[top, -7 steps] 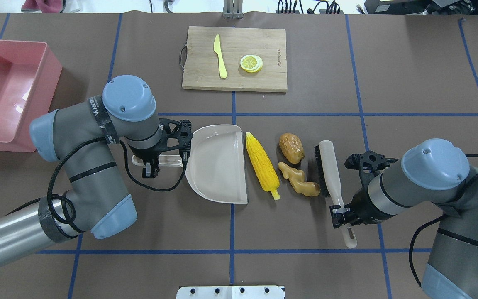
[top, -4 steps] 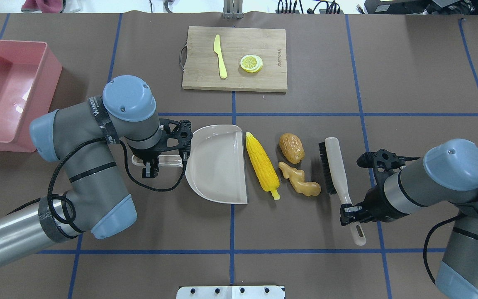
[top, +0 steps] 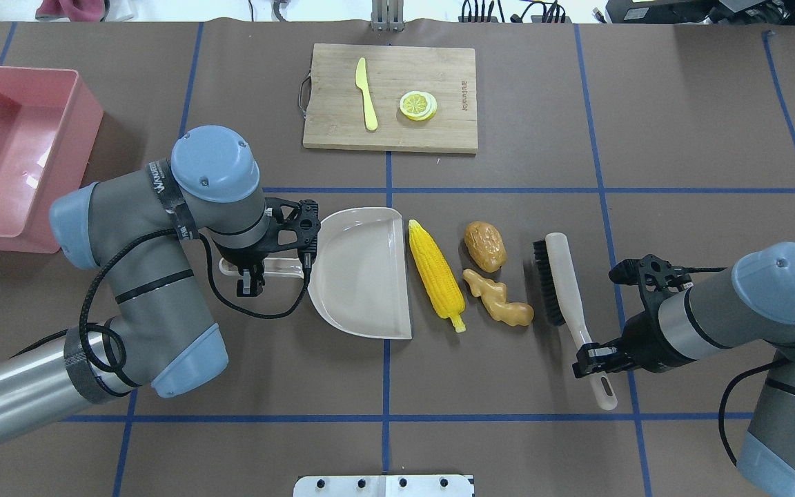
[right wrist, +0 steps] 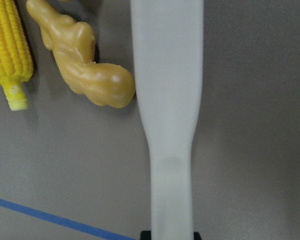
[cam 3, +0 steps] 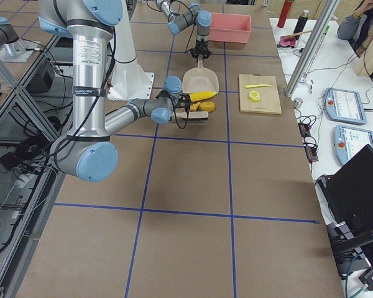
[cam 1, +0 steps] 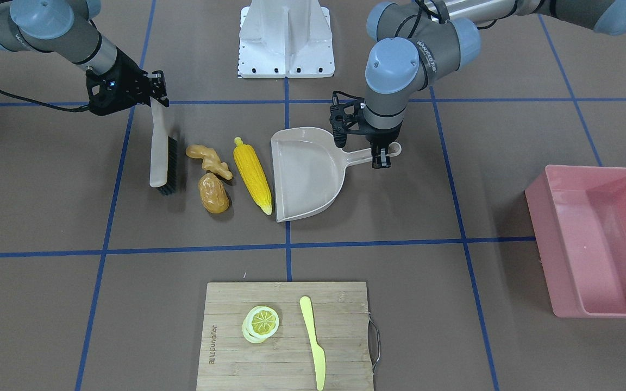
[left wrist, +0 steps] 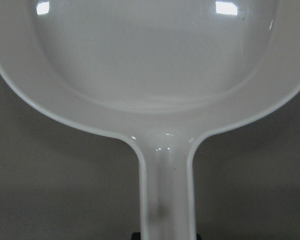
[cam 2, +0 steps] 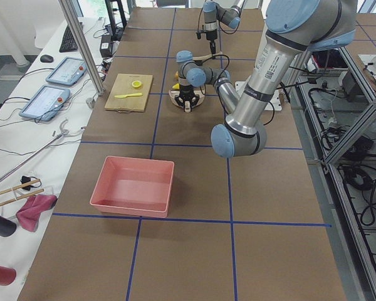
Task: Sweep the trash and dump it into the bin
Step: 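Sweep the corn, potato and ginger into the dustpan with the right gripper's brush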
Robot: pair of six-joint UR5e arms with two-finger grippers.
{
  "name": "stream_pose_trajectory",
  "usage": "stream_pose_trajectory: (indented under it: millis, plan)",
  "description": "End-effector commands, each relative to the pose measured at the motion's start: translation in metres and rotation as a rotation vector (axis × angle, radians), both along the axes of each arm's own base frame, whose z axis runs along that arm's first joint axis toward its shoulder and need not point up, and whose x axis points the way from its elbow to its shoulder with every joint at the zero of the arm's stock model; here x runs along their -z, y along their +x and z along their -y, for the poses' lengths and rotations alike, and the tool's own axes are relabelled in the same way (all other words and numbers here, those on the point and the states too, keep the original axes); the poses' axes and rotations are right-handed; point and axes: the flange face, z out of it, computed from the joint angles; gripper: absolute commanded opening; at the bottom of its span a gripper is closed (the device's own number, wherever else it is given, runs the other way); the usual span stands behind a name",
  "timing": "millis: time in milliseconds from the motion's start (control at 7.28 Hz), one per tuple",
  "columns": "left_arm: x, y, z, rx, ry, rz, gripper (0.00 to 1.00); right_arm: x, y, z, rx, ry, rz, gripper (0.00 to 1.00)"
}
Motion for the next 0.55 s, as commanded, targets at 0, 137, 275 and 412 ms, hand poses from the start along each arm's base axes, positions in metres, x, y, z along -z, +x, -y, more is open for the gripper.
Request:
stream_pose_trajectory:
  millis: [0, 137, 275, 412]
  plan:
    - [0.000, 0.001, 0.000, -0.001, 0.000, 0.000, 0.00, -0.022, -0.008, 0.003, -0.004, -0.021, 0.052, 0.00]
    - [0.000, 0.000, 0.001, 0.001, 0.000, 0.000, 0.00, -0.023, -0.016, 0.004, -0.008, -0.048, 0.068, 0.00]
    - [0.000, 0.000, 0.000, 0.001, 0.001, -0.001, 0.00, -0.014, -0.023, 0.006, 0.005, -0.048, 0.085, 0.00]
    - [0.000, 0.000, 0.000, 0.001, 0.001, -0.001, 0.00, -0.003, -0.032, 0.010, 0.013, -0.050, 0.094, 0.00]
